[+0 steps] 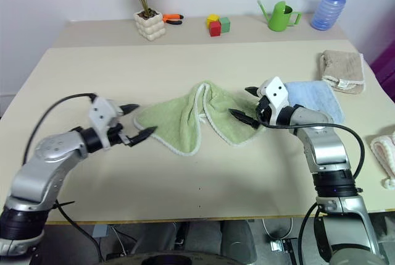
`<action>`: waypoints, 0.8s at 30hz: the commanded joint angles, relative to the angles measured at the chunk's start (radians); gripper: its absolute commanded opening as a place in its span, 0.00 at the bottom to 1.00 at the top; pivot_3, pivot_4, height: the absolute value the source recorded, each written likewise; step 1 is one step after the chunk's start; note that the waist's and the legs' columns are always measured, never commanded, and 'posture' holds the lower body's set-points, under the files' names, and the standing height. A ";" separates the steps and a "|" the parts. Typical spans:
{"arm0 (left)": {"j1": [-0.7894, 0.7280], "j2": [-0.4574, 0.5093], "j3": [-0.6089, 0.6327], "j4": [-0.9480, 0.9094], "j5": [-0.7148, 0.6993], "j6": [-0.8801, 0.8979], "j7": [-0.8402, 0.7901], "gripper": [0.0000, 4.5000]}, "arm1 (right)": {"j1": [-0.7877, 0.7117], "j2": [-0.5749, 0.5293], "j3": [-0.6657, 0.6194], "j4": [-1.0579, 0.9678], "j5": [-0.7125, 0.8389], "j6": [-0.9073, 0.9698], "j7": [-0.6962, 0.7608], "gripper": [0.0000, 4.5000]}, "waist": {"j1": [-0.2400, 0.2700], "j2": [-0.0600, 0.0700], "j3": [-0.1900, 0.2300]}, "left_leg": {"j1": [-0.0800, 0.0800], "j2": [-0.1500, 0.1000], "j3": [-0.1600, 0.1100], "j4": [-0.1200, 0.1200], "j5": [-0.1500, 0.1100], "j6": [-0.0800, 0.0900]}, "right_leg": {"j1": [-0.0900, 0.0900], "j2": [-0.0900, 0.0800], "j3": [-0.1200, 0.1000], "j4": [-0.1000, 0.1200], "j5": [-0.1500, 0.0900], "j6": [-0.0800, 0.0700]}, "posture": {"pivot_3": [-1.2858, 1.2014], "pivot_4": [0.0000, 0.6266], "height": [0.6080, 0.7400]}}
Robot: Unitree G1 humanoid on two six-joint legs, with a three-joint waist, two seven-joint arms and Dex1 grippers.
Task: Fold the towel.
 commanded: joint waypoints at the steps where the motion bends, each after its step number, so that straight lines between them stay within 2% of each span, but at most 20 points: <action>1: -0.050 -0.017 -0.104 -0.043 0.028 0.027 -0.022 0.99 | 0.041 0.001 -0.036 -0.090 0.014 0.007 -0.034 1.00 | -0.001 0.000 0.000 | 0.000 0.000 0.000 0.000 0.000 -0.001 | 0.000 0.000 0.000 0.000 0.000 0.000 | 0.52 0.24 0.94; 6: -0.082 -0.018 -0.249 -0.054 0.079 0.084 -0.053 0.99 | 0.112 0.004 -0.054 -0.166 0.024 0.039 -0.077 1.00 | -0.006 0.000 0.000 | 0.000 0.000 0.000 0.000 -0.001 0.002 | 0.000 0.000 0.000 0.001 0.000 0.000 | 0.52 0.24 0.94; 11: -0.091 -0.011 -0.354 -0.063 0.147 0.077 -0.079 0.99 | 0.107 0.003 -0.055 -0.167 0.025 0.047 -0.092 1.00 | -0.003 0.000 0.000 | 0.000 0.000 0.000 0.000 -0.001 0.002 | 0.000 0.001 0.000 0.001 0.000 0.000 | 0.52 0.24 0.94; 14: -0.115 -0.054 -0.382 -0.029 0.191 0.092 -0.034 0.99 | 0.097 0.004 -0.058 -0.161 0.027 0.045 -0.097 1.00 | 0.001 0.000 0.000 | 0.000 0.000 0.000 0.000 -0.001 0.002 | 0.000 0.000 0.000 0.000 0.000 0.000 | 0.52 0.24 0.94; 18: -0.119 -0.052 -0.404 0.012 0.240 0.085 -0.035 0.99 | 0.102 0.011 -0.052 -0.169 0.026 0.045 -0.104 1.00 | -0.001 0.000 0.000 | 0.000 0.000 0.000 0.001 -0.001 0.002 | 0.000 0.001 0.000 0.000 0.000 0.000 | 0.52 0.24 0.94; 21: -0.111 -0.061 -0.401 0.047 0.261 0.086 -0.018 0.80 | 0.102 0.014 -0.050 -0.176 0.027 0.048 -0.110 1.00 | -0.001 0.001 0.000 | 0.001 0.000 0.000 0.001 -0.001 0.002 | 0.001 0.001 0.000 0.001 0.000 0.000 | 0.52 0.24 0.94; 24: -0.101 -0.064 -0.379 0.057 0.257 0.081 -0.009 0.47 | 0.104 0.009 -0.053 -0.187 0.031 0.054 -0.113 1.00 | -0.001 0.000 0.000 | 0.001 0.000 0.000 0.001 -0.001 0.002 | 0.001 0.001 0.000 0.001 0.000 0.000 | 0.52 0.24 0.94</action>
